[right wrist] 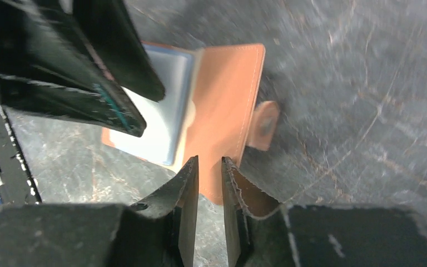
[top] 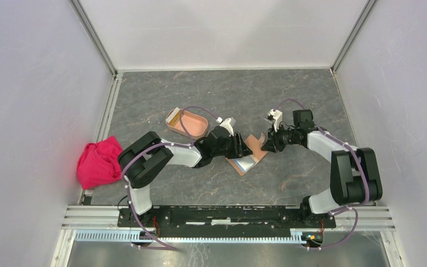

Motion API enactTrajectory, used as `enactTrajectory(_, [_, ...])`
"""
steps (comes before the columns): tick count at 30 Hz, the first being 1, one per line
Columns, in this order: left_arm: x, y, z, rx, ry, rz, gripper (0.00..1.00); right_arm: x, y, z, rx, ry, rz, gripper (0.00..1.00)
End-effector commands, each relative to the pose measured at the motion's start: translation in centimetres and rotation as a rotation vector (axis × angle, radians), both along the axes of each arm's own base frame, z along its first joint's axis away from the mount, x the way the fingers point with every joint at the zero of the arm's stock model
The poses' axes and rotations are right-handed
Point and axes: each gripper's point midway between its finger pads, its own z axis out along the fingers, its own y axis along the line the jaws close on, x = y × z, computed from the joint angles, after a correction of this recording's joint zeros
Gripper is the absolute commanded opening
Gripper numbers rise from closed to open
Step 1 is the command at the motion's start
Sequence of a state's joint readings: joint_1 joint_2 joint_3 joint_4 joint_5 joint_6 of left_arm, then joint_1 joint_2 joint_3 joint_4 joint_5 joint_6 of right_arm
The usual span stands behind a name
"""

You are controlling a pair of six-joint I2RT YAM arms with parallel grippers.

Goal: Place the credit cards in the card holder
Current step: Open the card holder at the center of the board.

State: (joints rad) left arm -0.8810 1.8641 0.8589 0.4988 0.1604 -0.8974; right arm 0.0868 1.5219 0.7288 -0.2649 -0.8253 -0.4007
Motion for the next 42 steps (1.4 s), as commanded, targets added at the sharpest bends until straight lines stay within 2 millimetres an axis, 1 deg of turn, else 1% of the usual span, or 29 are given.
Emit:
enactTrajectory(1, [-0.2,0.8,2.5,-0.01,-0.092,-0.028,0.53,-0.7,1.7,4.5,0.116,-0.176,0.131,0.29])
enactTrajectory(4, [-0.6,1.4,2.3,0.0,-0.086,-0.026,0.52,-1.2,1.9,5.2,0.131,-0.218,0.155,0.32])
enactTrajectory(6, [-0.9,1.7,2.1,0.003,-0.08,-0.026,0.52,-1.4,2.0,5.2,0.142,-0.211,0.162,0.32])
enactTrajectory(10, [-1.3,2.0,2.4,-0.001,-0.079,-0.03,0.52,-1.7,2.1,5.0,0.148,-0.194,0.175,0.32])
enactTrajectory(13, [-0.8,1.8,2.5,0.007,-0.09,-0.025,0.53,-1.3,2.1,4.9,0.127,-0.2,0.163,0.33])
enactTrajectory(16, [-0.2,1.0,2.5,0.009,-0.089,-0.035,0.53,-0.2,1.4,4.8,0.069,-0.221,0.104,0.35])
enactTrajectory(19, [0.3,0.2,2.3,0.007,-0.086,-0.043,0.53,1.1,0.0,3.7,-0.011,-0.217,0.002,0.37])
enactTrajectory(22, [0.9,-0.5,2.0,0.011,-0.08,-0.042,0.53,1.4,-0.7,2.3,-0.061,-0.159,-0.027,0.35])
enactTrajectory(25, [1.6,-1.0,1.3,0.031,-0.076,-0.039,0.54,1.3,-0.9,1.4,-0.077,-0.118,-0.037,0.3])
enactTrajectory(28, [2.5,-1.6,0.7,0.042,-0.074,-0.032,0.54,1.4,-1.6,0.4,-0.119,-0.092,-0.061,0.24])
enactTrajectory(30, [3.2,-1.9,0.4,0.043,-0.074,-0.026,0.54,1.2,-1.8,-0.2,-0.135,-0.065,-0.064,0.17])
enactTrajectory(33, [4.0,-2.5,0.3,0.04,-0.078,-0.021,0.54,0.8,-2.2,-1.2,-0.162,-0.022,-0.064,0.13])
enactTrajectory(35, [4.3,-2.5,-0.3,0.053,-0.077,-0.018,0.54,0.5,-2.4,-1.8,-0.18,0.002,-0.062,0.13])
enactTrajectory(38, [4.1,-1.7,-1.9,0.094,-0.06,-0.018,0.54,0.3,-2.8,-2.2,-0.208,0.022,-0.057,0.14])
enactTrajectory(42, [3.9,-0.7,-3.6,0.141,-0.056,-0.032,0.56,0.1,-2.7,-1.8,-0.198,0.011,-0.045,0.21])
